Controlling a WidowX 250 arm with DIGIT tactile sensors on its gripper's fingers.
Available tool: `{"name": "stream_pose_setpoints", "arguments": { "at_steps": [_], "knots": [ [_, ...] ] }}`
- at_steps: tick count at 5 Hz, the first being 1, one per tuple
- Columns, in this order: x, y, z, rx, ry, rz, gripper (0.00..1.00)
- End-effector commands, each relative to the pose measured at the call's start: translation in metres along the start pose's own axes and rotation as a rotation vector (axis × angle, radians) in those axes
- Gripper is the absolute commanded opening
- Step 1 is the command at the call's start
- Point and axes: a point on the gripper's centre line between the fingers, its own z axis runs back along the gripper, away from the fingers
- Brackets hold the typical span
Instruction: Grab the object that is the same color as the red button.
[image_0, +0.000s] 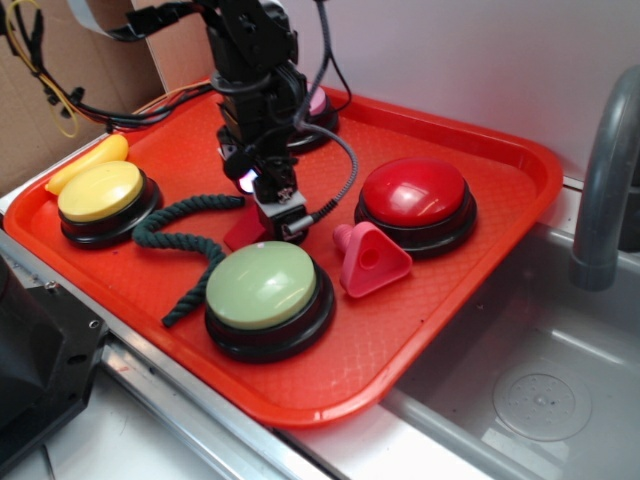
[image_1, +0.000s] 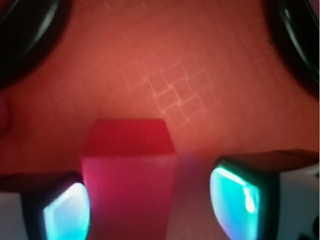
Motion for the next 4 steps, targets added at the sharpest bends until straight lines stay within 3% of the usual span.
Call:
{"name": "stream_pose_setpoints", "arguments": {
  "at_steps": [1, 2, 3, 4],
  "knots": [
    [0.014, 0.002, 0.004, -0.019, -0.044, -0.001, 0.59],
    [0.012, 0.001, 0.01, -0.011, -0.041, 0.033, 0.0],
    [0.01, 0.013, 0.035, -0.066, 0.016, 0.129, 0.0],
    [0.008, 0.024, 0.067, -0.06, 0.013, 0.21, 0.0]
  ]
}}
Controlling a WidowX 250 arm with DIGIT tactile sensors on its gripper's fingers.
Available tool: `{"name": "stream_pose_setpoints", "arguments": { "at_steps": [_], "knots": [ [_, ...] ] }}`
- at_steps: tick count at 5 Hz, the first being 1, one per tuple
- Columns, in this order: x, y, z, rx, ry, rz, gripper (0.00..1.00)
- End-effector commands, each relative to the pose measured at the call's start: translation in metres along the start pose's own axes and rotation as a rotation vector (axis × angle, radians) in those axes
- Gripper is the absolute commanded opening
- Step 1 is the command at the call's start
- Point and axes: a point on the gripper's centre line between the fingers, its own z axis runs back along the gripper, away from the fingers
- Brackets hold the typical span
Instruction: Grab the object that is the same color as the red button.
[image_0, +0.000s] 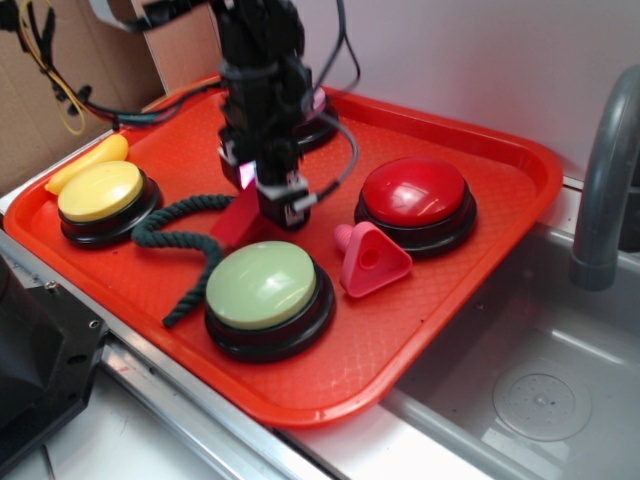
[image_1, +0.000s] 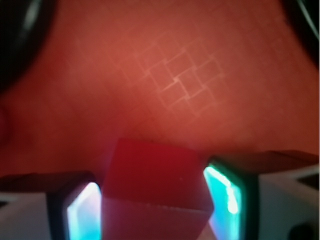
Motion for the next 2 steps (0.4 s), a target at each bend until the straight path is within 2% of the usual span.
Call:
{"name": "stream_pose_setpoints", "arguments": {
  "at_steps": [1, 2],
  "knots": [
    [-0.002, 0.018, 0.101, 0.059, -0.079, 0.142, 0.0],
    [-0.013, 0.026, 0.142, 0.063, -0.128, 0.183, 0.0]
  ]
}}
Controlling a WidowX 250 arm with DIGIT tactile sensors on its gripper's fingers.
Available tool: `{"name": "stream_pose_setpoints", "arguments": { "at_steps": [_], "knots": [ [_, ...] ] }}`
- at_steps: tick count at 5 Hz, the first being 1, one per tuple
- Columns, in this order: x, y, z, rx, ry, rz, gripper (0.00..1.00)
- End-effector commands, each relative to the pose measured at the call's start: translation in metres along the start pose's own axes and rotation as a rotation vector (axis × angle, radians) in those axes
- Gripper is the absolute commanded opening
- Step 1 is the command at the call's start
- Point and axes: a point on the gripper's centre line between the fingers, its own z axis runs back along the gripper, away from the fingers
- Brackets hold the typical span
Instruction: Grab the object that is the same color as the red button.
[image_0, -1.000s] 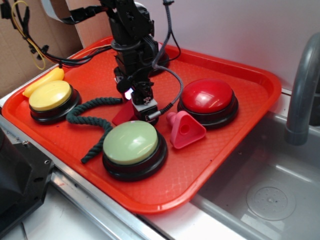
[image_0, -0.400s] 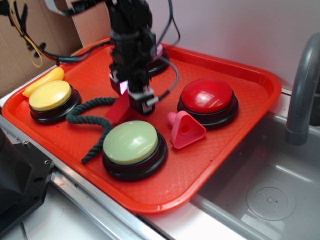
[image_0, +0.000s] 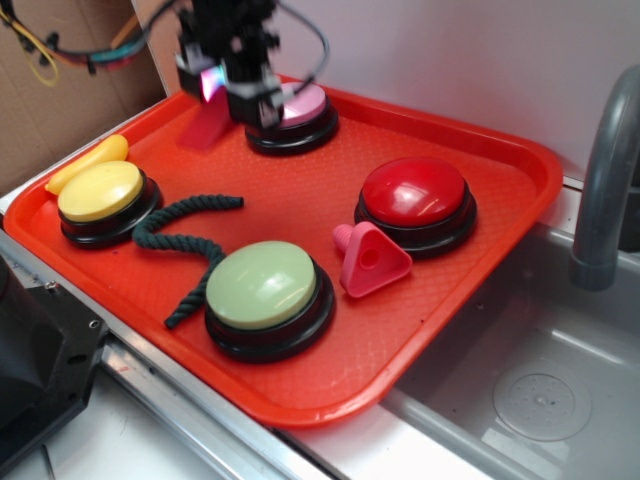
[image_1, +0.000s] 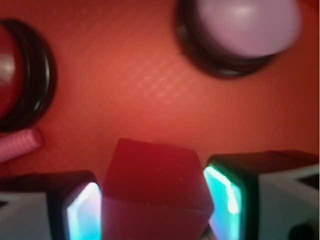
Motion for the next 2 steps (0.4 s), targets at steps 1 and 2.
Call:
{"name": "stream_pose_setpoints", "arguments": {
  "at_steps": [1, 2],
  "knots": [
    [-0.0141, 0.0186, 0.0782, 0.021, -0.172, 0.088, 0.0],
    [-0.0124, 0.0214, 0.0735, 0.023, -0.146, 0.138, 0.0]
  ]
}}
